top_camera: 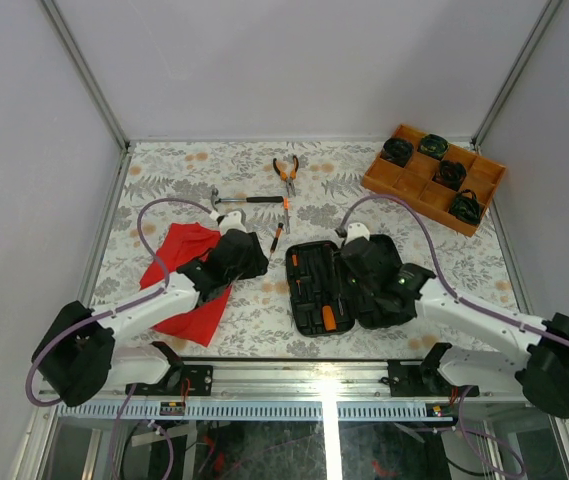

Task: Sort the tools into containers
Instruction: Place the screwdriver in the storage box, then pick up the screwdriver from the center of the board.

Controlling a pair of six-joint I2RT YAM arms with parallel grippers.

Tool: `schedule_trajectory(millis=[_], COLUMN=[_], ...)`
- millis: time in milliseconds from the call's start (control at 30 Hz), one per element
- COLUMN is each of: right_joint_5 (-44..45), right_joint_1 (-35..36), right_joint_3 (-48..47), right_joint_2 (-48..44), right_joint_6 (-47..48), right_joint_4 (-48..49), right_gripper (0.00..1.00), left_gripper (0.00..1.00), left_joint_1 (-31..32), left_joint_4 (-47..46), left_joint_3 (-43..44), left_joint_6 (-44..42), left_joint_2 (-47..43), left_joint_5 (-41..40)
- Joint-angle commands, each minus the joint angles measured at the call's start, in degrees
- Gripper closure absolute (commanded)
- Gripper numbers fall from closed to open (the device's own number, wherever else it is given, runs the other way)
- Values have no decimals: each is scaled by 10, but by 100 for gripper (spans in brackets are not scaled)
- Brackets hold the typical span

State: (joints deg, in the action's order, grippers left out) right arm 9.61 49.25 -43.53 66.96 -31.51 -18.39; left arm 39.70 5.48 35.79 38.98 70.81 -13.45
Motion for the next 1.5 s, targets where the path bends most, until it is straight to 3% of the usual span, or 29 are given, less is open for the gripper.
schedule_trajectory(millis=[0,267,700,1167,1467], right_joint_5=[4,35,34,17,18], right_joint_1=[5,5,4,4,4], right_joint_3=[46,109,139,149,156], right_joint_2=[-64,-149,-203,-182,-169], right_joint_6=[-3,3,5,-13,-25], right_joint_4=[36,22,-13,2,8], right_gripper=[55,46,45,46,46], left_gripper=[57,52,48,62,70], left_joint_1=[-1,-2,-34,-63,-63], left_joint_4=[79,129,107,79,80], left_joint_3=[66,193,277,304,304], left_joint_6=[13,-21,-72,-133,-135], left_joint_2=[32,143,292,365,385], left_joint_5=[-75,-90,-50,49,50])
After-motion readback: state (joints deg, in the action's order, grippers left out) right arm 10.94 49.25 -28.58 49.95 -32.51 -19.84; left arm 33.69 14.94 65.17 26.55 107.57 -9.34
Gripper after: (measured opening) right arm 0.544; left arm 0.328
